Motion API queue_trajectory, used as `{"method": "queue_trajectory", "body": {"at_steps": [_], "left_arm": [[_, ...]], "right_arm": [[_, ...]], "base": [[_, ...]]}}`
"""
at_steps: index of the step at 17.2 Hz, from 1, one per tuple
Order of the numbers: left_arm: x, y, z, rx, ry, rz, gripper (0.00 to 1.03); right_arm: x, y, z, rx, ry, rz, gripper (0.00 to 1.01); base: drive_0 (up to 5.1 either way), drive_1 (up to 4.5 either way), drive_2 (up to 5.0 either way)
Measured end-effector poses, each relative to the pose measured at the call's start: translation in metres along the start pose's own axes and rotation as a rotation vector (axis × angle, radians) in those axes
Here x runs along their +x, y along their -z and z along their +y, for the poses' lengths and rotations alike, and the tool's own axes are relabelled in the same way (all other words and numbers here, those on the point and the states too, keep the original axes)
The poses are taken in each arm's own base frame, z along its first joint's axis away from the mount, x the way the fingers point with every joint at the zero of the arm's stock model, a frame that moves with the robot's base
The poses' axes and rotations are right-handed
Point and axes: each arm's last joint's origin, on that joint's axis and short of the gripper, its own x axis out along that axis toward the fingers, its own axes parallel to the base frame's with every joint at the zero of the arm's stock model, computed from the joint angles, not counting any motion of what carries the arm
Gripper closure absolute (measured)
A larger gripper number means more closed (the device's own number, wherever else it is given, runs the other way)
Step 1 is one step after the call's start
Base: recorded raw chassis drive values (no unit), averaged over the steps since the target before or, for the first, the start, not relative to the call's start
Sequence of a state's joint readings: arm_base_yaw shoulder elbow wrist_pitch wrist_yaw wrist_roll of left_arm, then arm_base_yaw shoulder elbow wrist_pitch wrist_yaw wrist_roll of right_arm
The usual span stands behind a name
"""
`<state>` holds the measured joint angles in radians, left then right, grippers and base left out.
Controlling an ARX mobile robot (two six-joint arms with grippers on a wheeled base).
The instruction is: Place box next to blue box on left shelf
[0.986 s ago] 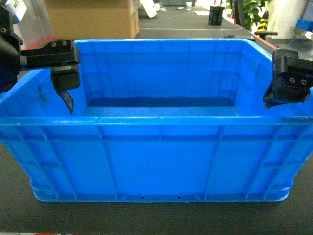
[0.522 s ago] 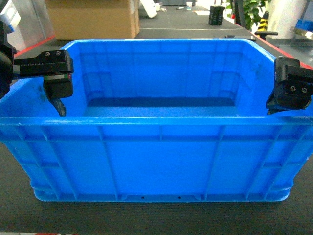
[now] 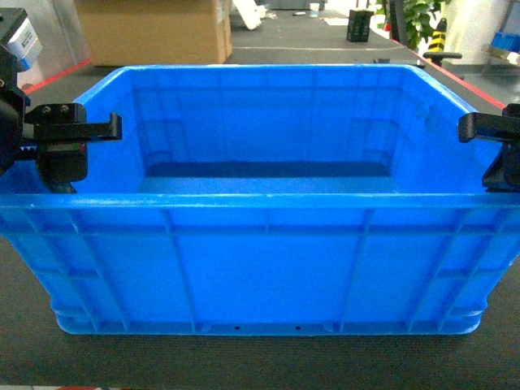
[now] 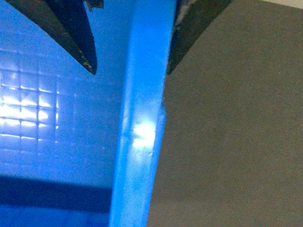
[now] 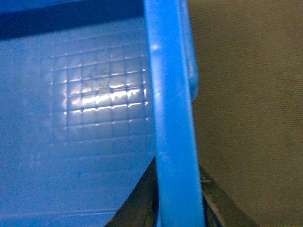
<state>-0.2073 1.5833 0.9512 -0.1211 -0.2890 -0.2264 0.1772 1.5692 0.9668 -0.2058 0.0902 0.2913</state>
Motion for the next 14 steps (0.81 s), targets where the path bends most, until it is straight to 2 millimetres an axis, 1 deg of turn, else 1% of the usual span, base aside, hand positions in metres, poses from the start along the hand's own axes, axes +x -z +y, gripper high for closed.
{"method": "queue_trajectory", "body": {"at_steps": [1,2,3,4,7,10,12,14], "left_arm": [[0.0,0.0,0.001,0.004,-0.004,0.003,0.7],[0.001,0.0,0.003,0.008,-0.008,0.007,0.81],[0.001,-0.001,0.005,0.037,0.014,0.01,0.88],[0.001,-0.001,0.006,0.038,0.023,0.011,0.9],[-0.001,-0.002,0.006,0.048,0.03,-0.007,0.91],[-0.011,-0.004,0.003,0.072,0.043,-0.04,0.91],[-0.027,-0.014,0.005,0.074,0.047,-0.12,0.91],[-0.054,-0.026,0.006,0.069,0.035,-0.238,0.91]], "right_arm": [[0.0,0.0,0.0,-0.008,0.006,-0.005,0.89],[-0.001,0.001,0.002,-0.02,0.002,-0.003,0.91],[-0.001,0.001,0.001,-0.026,0.003,-0.002,0.91],[-0.001,0.001,0.001,-0.027,0.003,-0.002,0.91],[-0.003,0.002,0.002,-0.027,0.002,-0.013,0.91],[-0.018,0.001,0.003,-0.032,0.013,-0.027,0.91],[-0.037,-0.004,0.008,-0.038,0.009,-0.089,0.91],[-0.062,-0.016,0.015,-0.05,-0.007,-0.189,0.91]], "base": [[0.0,0.0,0.0],[0.0,0.0,0.0],[0.0,0.0,0.0],[0.0,0.0,0.0],[0.0,0.0,0.0],[0.0,0.0,0.0],[0.0,0.0,0.0],[0.0,0.0,0.0]]}}
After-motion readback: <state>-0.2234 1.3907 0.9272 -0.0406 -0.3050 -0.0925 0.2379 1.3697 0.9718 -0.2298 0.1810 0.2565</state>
